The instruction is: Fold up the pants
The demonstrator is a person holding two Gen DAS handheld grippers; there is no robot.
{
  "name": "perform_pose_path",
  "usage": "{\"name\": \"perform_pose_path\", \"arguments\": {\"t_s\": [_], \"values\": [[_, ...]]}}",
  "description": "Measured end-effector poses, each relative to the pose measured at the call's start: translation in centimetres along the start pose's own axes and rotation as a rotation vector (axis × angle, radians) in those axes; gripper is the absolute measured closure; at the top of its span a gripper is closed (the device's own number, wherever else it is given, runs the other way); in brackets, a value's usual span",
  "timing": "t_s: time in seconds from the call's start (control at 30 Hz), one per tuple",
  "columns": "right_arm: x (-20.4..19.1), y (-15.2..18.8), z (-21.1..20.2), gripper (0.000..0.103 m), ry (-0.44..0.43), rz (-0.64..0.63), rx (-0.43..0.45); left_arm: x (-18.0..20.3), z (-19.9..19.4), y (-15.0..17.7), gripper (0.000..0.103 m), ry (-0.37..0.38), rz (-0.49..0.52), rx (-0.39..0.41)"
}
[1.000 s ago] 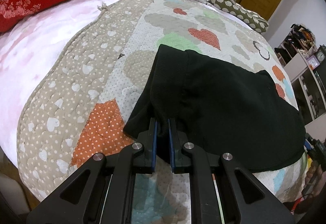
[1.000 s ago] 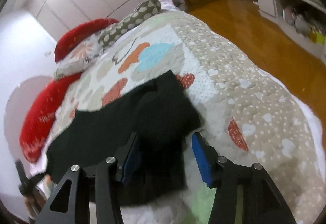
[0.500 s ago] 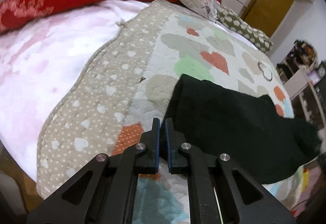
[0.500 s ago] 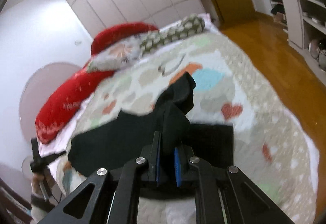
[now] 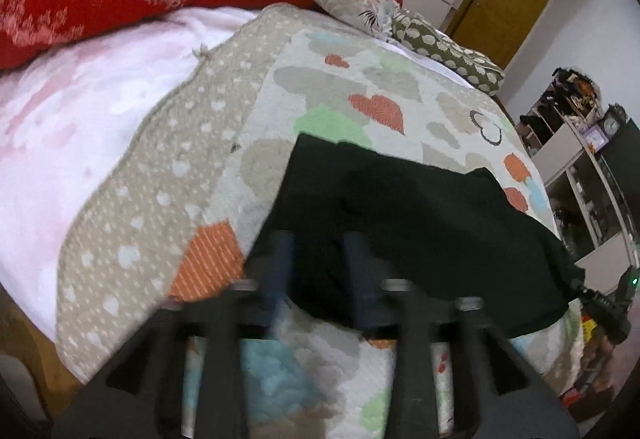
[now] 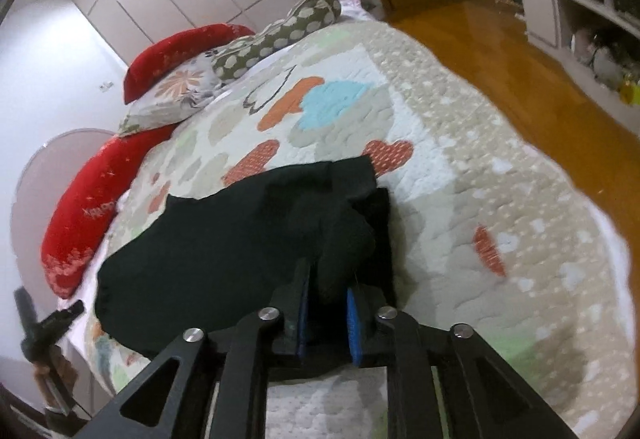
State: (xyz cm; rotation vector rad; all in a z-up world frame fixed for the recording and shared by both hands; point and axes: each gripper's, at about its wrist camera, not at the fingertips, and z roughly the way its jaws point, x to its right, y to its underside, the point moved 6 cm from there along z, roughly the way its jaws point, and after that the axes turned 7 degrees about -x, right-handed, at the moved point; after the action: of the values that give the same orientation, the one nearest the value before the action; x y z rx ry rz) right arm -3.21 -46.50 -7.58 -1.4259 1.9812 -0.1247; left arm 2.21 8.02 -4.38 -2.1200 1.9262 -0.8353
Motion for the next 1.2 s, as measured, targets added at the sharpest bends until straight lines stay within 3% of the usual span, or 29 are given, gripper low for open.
{"name": "perform_pose_path", "arguments": {"t_s": [0.17, 0.4, 0.43, 0.47, 0.5, 0.7, 0.83, 1.0, 1.07, 1.13, 1.2], "values": [[0.3, 0.4, 1.4, 0.081, -0.033, 0.038, -0.026, -0.2, 0.7, 1.2, 0.049, 0.031, -0.079, -0.028], [-0.3, 0.1, 1.5, 0.081, -0.026, -0.010, -0.011, 0.2, 2.8, 1.1, 0.050, -0.041, -0.056, -0.036], [-0.5, 0.1, 1.4, 0.086, -0.006, -0.035, -0.006, 0.4, 3.0, 1.0, 0.074, -0.059, -0.040, -0.028], [-0.7, 0.0, 1.3, 0.090, 0.009, -0.050, 0.001, 0.5, 3.2, 0.9, 0.090, -0.067, -0.026, -0.021], [-0.8, -0.2, 1.2, 0.090, -0.005, -0.043, 0.005, 0.8, 3.5, 0.6, 0.096, -0.054, -0.014, -0.020], [-2.4, -1.7, -0.7, 0.092, -0.048, -0.058, 0.044, -0.2, 3.7, -0.8, 0.097, -0.041, -0.005, -0.025], [-4.1, -2.0, -1.6, 0.092, -0.033, -0.119, 0.053, -1.1, 1.9, -0.7, 0.097, -0.016, -0.021, -0.002], [-4.0, -1.6, -0.7, 0.092, -0.020, -0.119, 0.025, -0.9, 1.8, 0.3, 0.097, -0.003, -0.032, -0.041], [-3.6, -1.4, -0.3, 0.092, -0.019, -0.111, 0.011, -0.6, 1.9, 0.7, 0.087, -0.022, -0.031, -0.044], [-3.3, -1.3, -0.1, 0.092, -0.019, -0.105, 0.005, 0.0, 2.2, 1.2, 0.060, -0.020, -0.028, -0.059], [-3.1, -1.3, 0.0, 0.091, -0.023, -0.102, 0.002, 0.5, 2.0, 1.7, 0.059, -0.003, -0.032, -0.050]]}}
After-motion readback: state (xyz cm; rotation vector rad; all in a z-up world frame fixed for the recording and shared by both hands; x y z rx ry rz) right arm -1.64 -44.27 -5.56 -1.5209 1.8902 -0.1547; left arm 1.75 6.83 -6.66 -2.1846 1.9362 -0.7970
